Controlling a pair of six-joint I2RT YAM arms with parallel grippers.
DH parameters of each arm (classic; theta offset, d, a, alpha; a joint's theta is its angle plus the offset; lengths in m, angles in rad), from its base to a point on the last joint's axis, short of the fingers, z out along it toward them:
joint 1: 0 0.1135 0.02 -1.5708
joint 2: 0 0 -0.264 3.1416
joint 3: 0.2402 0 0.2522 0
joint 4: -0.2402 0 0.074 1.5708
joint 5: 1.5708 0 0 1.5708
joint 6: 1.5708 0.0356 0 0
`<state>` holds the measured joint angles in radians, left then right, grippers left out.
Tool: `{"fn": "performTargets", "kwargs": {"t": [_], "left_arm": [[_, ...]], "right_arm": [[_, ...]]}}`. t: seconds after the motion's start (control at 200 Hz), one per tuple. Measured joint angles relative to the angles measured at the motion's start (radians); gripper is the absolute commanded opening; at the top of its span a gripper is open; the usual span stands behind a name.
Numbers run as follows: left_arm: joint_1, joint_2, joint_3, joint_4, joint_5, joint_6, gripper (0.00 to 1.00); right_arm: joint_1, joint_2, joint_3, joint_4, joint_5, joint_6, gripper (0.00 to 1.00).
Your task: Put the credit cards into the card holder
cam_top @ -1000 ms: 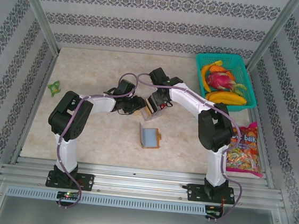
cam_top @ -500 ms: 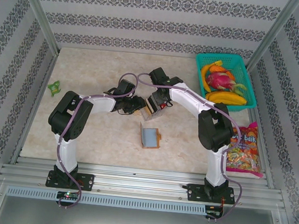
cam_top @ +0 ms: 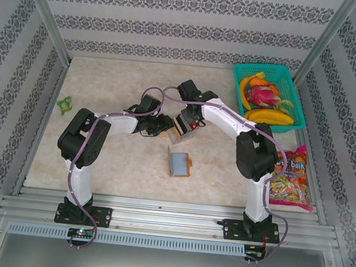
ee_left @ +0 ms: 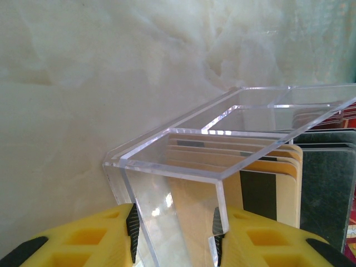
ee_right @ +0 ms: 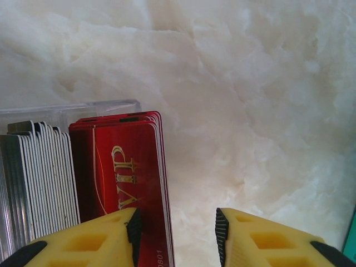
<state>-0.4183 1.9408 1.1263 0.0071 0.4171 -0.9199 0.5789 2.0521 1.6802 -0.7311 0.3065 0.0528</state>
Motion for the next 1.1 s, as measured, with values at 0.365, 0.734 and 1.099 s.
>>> {"fn": "performTargets", "kwargs": {"t": [0.365, 0.734, 1.099], "left_arm": [[0.0, 0.0, 0.0, 0.0, 0.0, 0.0, 0.41], [0.0, 0.0, 0.0, 0.0, 0.0, 0.0, 0.41], [0.0, 0.0, 0.0, 0.0, 0.0, 0.0, 0.41]], "right_arm": [[0.0, -0.001, 0.011, -0.014, -0.002, -0.001, 0.29], [0.0, -0.002, 0.024, -0.036, -0.034, 0.0, 0.12], [0.004, -0.026, 0.024, -0.047, -0.065, 0.003, 0.08]]}}
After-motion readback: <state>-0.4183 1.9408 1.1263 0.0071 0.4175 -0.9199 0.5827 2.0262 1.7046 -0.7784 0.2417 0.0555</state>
